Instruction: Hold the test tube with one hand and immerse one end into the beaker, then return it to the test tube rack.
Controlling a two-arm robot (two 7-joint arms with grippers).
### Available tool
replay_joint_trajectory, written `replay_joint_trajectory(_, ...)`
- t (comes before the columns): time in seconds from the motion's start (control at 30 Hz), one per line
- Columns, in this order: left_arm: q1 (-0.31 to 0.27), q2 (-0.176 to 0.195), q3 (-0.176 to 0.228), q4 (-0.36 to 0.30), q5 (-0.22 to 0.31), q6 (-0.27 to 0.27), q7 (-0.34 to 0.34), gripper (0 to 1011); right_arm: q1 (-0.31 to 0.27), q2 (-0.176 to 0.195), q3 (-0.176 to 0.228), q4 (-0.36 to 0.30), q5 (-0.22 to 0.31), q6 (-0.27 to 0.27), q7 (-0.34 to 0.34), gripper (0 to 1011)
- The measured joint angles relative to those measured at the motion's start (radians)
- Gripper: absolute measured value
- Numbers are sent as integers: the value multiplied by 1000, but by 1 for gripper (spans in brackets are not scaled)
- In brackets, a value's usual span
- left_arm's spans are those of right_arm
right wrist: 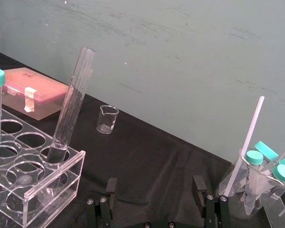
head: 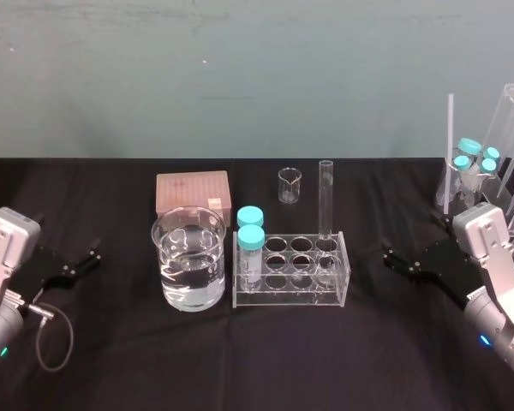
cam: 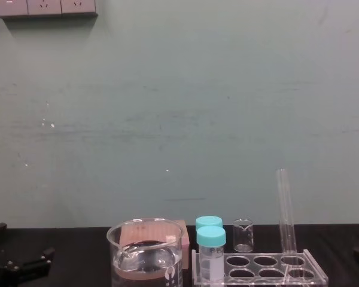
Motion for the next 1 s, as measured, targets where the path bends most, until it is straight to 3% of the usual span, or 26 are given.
replay_joint_trajectory(0.67, 0, 0, 0, 0, 0, 0, 0, 1000, -3, -1, 8, -1, 6, -1, 12, 1000)
replay_joint_trajectory(0.87, 0, 0, 0, 0, 0, 0, 0, 1000, -17, -12, 52, -17, 91, 5, 89, 1000)
replay_joint_trajectory(1.0, 0, 0, 0, 0, 0, 0, 0, 1000, -28, -30, 103, -36, 229, 45, 189, 1000)
